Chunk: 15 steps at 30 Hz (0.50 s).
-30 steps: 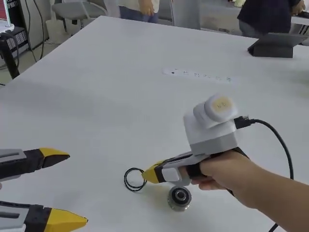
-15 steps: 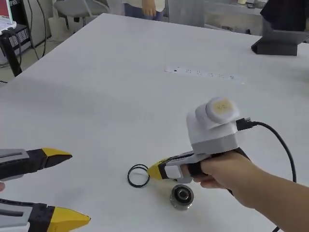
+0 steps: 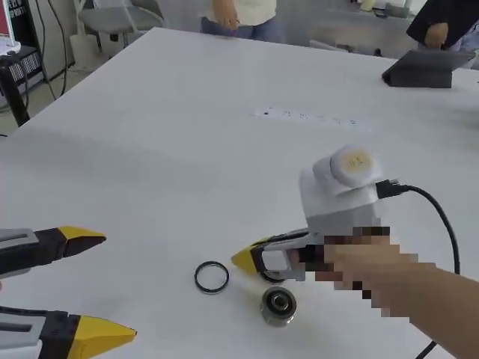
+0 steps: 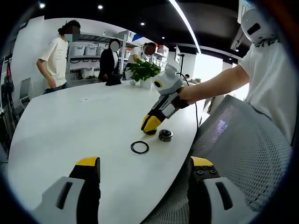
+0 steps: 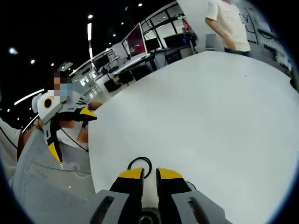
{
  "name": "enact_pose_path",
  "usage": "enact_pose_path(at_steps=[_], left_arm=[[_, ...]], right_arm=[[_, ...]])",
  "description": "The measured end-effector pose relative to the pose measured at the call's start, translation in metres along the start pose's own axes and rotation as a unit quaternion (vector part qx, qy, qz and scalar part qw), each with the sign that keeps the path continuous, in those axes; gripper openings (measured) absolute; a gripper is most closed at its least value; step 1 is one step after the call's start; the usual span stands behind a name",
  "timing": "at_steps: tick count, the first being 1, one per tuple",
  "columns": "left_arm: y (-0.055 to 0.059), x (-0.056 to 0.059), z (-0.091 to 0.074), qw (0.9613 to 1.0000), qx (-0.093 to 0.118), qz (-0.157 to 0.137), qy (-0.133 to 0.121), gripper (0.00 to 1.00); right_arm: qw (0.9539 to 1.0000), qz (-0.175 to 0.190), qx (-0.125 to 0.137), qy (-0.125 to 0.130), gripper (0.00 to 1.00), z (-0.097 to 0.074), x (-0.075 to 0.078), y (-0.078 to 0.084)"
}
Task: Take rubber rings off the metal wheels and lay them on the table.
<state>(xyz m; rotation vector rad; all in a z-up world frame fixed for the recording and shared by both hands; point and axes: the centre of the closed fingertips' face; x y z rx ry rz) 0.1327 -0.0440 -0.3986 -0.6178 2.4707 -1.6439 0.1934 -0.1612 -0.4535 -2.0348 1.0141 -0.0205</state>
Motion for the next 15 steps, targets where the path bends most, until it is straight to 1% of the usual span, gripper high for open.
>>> enact_pose_path(at_steps=[4,8,11,15], left_arm=[[-0.002,0.001,0.0,1.0,0.0,0.004,0.0,0.75],[-0.005,0.001,0.0,1.0,0.002,0.008,0.0,0.75],[-0.007,0.001,0.0,0.9999,0.002,0.011,0.0,0.75],[-0.01,0.001,0.0,0.9999,0.004,0.015,0.001,0.74]], right_arm=[[1.0,-0.005,0.006,0.002,0.09,-0.011,0.002,-0.001],[0.9998,-0.013,0.014,0.004,0.11,-0.026,0.004,-0.003],[0.9995,-0.013,0.03,0.001,0.13,-0.04,0.004,-0.007],[0.9987,-0.017,0.048,0.004,0.15,-0.056,0.003,-0.013]])
Point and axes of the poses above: the centre of the closed fingertips' face, and the gripper's own axes: z roughly forward along the fingers, x roughly to its right, y roughly out of its underside, and after that the axes turned 4 degrees about y, right-handed
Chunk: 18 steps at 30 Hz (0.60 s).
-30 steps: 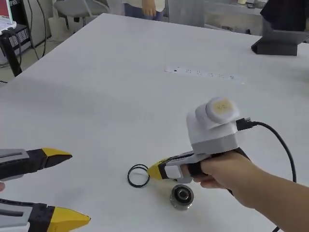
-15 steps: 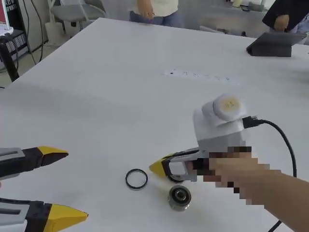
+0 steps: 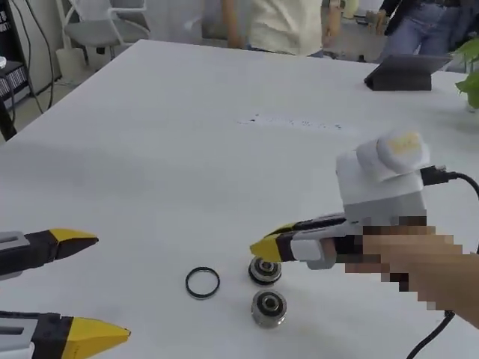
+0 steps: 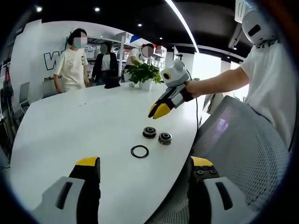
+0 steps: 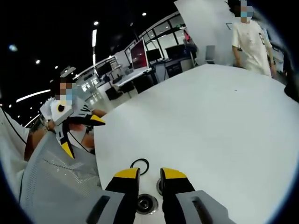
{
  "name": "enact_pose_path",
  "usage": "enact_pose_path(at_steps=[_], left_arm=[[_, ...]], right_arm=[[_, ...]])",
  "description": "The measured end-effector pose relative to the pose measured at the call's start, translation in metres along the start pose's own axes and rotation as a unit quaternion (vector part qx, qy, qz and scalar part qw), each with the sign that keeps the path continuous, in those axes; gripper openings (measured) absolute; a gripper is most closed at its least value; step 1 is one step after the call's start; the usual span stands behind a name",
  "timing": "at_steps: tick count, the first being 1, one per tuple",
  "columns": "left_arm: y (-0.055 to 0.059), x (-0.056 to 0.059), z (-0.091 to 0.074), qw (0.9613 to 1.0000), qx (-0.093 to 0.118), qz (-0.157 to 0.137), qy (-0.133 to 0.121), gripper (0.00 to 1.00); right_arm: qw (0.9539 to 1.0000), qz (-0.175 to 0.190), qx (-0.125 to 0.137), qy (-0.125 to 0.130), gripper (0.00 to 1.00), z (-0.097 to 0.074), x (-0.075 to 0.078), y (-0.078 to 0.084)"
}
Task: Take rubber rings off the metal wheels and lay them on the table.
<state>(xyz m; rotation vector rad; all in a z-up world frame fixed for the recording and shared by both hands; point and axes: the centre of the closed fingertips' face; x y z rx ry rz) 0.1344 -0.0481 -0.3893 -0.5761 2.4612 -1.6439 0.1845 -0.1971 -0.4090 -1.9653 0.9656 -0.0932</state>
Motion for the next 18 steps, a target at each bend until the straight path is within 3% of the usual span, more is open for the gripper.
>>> enact_pose_path(at_steps=[12,18], left_arm=[[-0.004,0.005,-0.002,0.9999,-0.005,0.013,0.008,0.75],[-0.009,0.0,-0.007,0.9998,-0.005,0.018,0.003,0.75]], right_arm=[[0.9982,-0.024,0.053,0.014,0.22,-0.047,0.004,-0.011],[0.9977,-0.029,0.054,0.029,0.24,-0.063,0.012,-0.002]])
Point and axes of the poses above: the centre of the closed fingertips' face, and the gripper's own axes: z roughly forward along the fingers, x roughly to its right, y roughly out of its underside, and after that the axes turned 4 degrees about y, right-handed
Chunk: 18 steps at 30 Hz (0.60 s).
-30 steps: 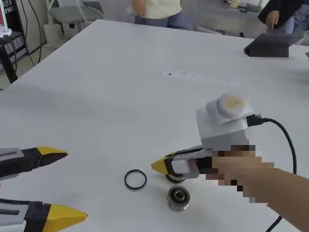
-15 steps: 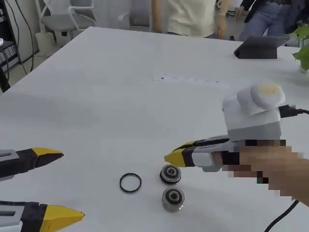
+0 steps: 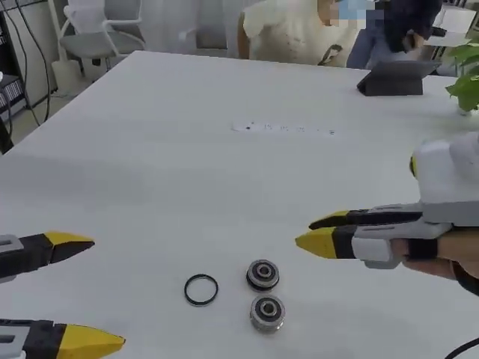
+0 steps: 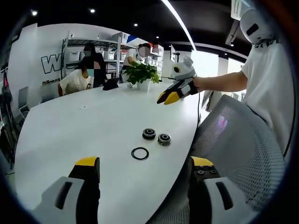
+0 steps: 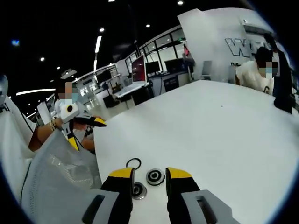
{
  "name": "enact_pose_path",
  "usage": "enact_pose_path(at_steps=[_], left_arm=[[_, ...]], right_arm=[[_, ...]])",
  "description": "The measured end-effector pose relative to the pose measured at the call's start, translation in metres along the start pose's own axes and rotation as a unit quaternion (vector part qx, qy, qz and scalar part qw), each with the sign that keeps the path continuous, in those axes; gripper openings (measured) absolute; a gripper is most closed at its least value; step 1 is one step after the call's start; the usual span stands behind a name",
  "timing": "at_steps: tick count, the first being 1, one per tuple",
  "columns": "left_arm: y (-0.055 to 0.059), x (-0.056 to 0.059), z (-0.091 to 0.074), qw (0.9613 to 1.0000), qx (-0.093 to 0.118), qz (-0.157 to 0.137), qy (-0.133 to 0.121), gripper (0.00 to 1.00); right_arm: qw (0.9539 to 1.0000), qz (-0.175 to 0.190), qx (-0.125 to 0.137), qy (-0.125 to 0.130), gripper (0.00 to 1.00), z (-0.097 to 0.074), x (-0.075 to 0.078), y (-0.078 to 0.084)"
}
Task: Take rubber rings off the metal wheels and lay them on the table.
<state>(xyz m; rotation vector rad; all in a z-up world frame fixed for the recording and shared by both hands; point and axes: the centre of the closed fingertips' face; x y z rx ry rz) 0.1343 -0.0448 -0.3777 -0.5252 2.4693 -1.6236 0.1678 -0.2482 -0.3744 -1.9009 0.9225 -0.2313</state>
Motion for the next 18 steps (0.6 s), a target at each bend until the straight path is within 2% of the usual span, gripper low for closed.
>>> enact_pose_path(at_steps=[4,7,12,15,18], left_arm=[[-0.008,-0.006,-0.004,1.0,-0.003,0.005,-0.004,0.77],[-0.019,-0.009,-0.007,0.9999,-0.001,0.016,-0.005,0.77],[-0.048,-0.01,-0.003,0.9988,0.017,0.046,0.003,0.77],[-0.059,-0.011,0.0,0.9981,0.019,0.059,0.004,0.76],[-0.074,-0.011,0.006,0.9965,0.026,0.079,0.01,0.76]], right_arm=[[1.0,0.002,0.002,0.004,0.26,-0.005,0.003,0.002],[0.9999,0.006,0.006,0.01,0.26,-0.007,0.006,0.003],[0.9997,0.017,0.007,0.016,0.26,-0.006,0.01,0.007],[0.9995,0.024,0.008,0.018,0.26,-0.005,0.011,0.01],[0.9994,0.028,0.007,0.019,0.26,-0.003,0.011,0.012]])
Point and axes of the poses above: the centre of the closed fingertips' face, and the gripper's own axes: z roughly forward along the fingers, x roughly to its right, y roughly out of its underside, and after that the axes turned 4 degrees about y, right-handed
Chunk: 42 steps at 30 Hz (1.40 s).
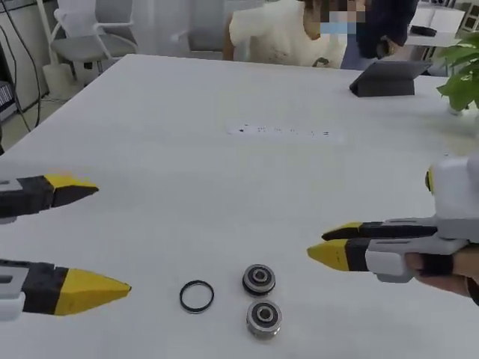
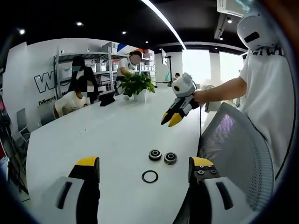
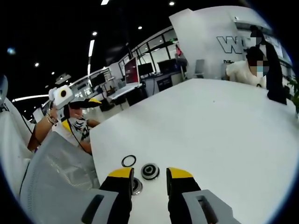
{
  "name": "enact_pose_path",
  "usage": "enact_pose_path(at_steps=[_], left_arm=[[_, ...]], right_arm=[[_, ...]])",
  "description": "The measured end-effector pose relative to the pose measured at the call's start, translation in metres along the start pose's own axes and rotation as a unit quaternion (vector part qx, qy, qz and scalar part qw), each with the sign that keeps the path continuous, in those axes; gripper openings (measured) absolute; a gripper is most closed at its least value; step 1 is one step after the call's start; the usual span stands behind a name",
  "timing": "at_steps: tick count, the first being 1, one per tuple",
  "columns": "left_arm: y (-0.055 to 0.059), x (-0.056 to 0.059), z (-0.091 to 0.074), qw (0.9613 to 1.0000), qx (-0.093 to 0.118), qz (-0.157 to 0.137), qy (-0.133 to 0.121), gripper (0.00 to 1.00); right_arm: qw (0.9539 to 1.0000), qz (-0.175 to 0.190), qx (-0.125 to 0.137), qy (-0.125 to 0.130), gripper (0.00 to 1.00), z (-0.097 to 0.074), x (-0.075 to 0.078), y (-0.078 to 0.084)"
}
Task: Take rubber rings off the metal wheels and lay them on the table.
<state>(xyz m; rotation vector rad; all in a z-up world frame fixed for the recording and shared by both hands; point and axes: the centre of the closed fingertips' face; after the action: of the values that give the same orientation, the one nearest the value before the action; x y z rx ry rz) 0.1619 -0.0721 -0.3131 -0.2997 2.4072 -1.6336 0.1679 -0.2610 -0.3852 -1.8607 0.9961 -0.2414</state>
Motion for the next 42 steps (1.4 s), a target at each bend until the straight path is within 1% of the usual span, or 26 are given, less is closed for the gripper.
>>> enact_pose_path(at_steps=[4,11,13,16,20,22,23,24,25,27,31,33,34,36,38,42], left_arm=[[-0.019,-0.001,0.008,0.9996,0.015,0.02,0.015,0.74],[-0.039,-0.007,0.025,0.9979,0.026,0.047,0.036,0.7],[-0.041,-0.008,0.029,0.9974,0.026,0.053,0.041,0.69],[-0.042,-0.009,0.039,0.9965,0.019,0.063,0.052,0.68],[-0.045,-0.008,0.052,0.9948,0.016,0.077,0.066,0.65],[-0.048,-0.008,0.061,0.9941,0.015,0.082,0.07,0.63],[-0.048,-0.008,0.065,0.994,0.015,0.083,0.069,0.62],[-0.047,-0.011,0.07,0.994,0.011,0.086,0.067,0.6],[-0.045,-0.013,0.073,0.994,0.004,0.089,0.064,0.59],[-0.041,-0.016,0.081,0.9937,-0.004,0.092,0.063,0.58],[-0.037,-0.017,0.095,0.9932,-0.008,0.091,0.072,0.57],[-0.036,-0.014,0.101,0.9924,-0.012,0.093,0.08,0.55],[-0.036,-0.014,0.103,0.992,-0.013,0.094,0.083,0.54],[-0.035,-0.012,0.109,0.9914,-0.015,0.093,0.09,0.53],[-0.034,-0.012,0.116,0.991,-0.016,0.095,0.094,0.52],[-0.029,-0.014,0.133,0.9909,-0.017,0.094,0.094,0.48]], right_arm=[[1.0,0.006,0.001,0.002,0.26,0.002,0.001,0.002],[0.9999,0.014,0.002,0.007,0.25,0.005,0.006,0.004],[0.9999,0.013,0.0,0.009,0.25,0.006,0.008,0.005],[0.9999,0.011,-0.004,0.01,0.25,0.009,0.01,0.006],[0.9999,0.012,-0.009,0.009,0.25,0.017,0.012,0.007],[0.9997,0.01,-0.021,0.008,0.24,0.022,0.012,0.01],[0.9993,0.01,-0.034,0.014,0.24,0.025,0.015,0.013],[0.9991,0.005,-0.039,0.019,0.23,0.027,0.017,0.014],[0.9989,-0.003,-0.041,0.021,0.23,0.029,0.018,0.013],[0.9989,-0.004,-0.042,0.019,0.22,0.033,0.018,0.012],[0.9988,0.009,-0.045,0.013,0.22,0.042,0.019,0.009],[0.9982,0.008,-0.059,0.01,0.23,0.046,0.019,0.01],[0.9981,0.005,-0.061,0.012,0.23,0.047,0.019,0.008],[0.9981,0.003,-0.06,0.012,0.23,0.05,0.02,0.005],[0.9984,0.009,-0.055,0.009,0.23,0.053,0.02,0.003],[0.9984,0.01,-0.055,0.007,0.22,0.062,0.019,0.004]])
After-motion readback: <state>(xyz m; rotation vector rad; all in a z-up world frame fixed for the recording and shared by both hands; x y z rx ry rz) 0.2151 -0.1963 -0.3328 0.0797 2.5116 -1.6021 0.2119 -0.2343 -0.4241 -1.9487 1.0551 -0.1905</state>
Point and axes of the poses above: the centre of the closed fingertips' face, and the gripper's own axes: z roughly forward along the fingers, x roughly to its right, y roughly out of its underside, and after that the axes turned 4 degrees about y, right-handed
